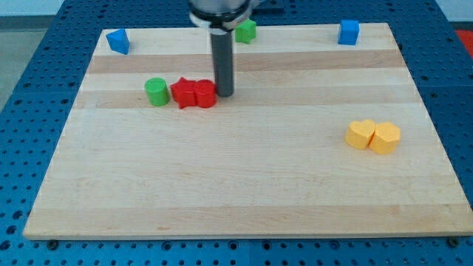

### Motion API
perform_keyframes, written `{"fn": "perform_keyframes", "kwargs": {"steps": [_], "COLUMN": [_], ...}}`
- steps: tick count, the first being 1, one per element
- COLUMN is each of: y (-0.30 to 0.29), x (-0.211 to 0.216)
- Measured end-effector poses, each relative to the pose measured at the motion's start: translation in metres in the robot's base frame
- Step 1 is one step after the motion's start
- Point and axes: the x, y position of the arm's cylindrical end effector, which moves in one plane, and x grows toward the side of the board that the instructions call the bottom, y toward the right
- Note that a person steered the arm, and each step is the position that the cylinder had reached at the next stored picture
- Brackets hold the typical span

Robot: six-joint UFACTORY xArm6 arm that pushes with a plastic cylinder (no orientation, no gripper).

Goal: Keep the red circle at the center of the board

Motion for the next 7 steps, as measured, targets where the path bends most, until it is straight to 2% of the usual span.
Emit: {"fn": "perform_keyframes", "kwargs": {"steps": [2,3,4,5,6,7], "y": [0.002,-0.037,-0.085,-0.080,-0.031,-0.023], "x": [-0.021,-0.005,0.034,0.049,0.049,0.060]}}
